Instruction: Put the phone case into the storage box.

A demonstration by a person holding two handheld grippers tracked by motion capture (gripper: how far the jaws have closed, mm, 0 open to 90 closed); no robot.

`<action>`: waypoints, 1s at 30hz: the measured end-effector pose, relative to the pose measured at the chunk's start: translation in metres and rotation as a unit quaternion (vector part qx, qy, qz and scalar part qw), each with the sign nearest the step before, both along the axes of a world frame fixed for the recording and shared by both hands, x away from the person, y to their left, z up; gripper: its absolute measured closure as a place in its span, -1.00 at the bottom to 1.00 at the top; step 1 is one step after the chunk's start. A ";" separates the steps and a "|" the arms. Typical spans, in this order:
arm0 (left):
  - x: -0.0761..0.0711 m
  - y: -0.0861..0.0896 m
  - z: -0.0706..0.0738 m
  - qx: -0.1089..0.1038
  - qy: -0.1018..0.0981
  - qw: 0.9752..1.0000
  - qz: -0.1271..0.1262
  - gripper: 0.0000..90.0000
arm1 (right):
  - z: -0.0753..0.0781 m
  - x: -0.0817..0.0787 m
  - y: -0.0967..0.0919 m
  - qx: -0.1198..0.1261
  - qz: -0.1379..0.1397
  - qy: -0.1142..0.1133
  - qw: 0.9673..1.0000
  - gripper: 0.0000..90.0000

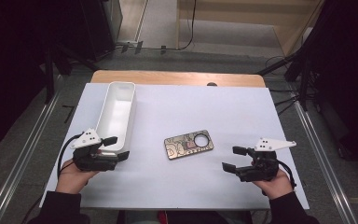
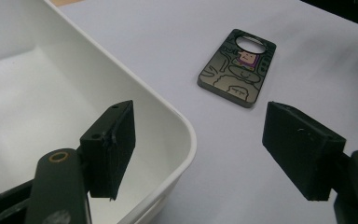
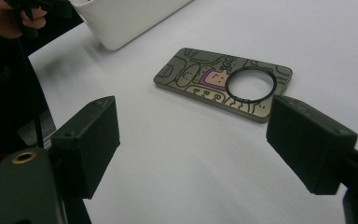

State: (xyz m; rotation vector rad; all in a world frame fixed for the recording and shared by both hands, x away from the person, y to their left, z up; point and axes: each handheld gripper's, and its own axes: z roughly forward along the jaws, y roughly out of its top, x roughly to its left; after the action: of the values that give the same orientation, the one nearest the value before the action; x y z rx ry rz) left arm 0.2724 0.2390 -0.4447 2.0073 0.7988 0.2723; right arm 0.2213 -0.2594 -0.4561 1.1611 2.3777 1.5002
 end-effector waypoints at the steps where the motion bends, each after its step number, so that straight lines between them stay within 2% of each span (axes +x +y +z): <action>1: 0.000 0.000 0.000 0.001 0.001 1.000 0.001 -0.45 | 0.000 0.000 0.000 0.000 0.000 0.000 1.000 -0.64; 20: 0.003 -0.001 0.004 0.025 0.026 0.999 -0.005 -0.45 | -0.002 0.001 0.002 -0.003 0.007 0.006 1.000 -0.64; 27: 0.003 0.000 0.007 0.025 0.028 0.999 -0.008 -0.45 | -0.002 0.001 0.002 -0.004 0.007 0.007 1.000 -0.64; 30: 0.004 0.001 0.011 0.022 0.037 0.999 -0.012 -0.45 | -0.003 0.001 0.002 -0.002 0.009 0.006 1.000 -0.64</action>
State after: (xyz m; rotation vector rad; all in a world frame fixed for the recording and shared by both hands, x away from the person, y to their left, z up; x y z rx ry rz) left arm 0.2762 0.2401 -0.4338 2.0768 0.8207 0.2038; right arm 0.2226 -0.2574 -0.4588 1.1559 2.4039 1.4966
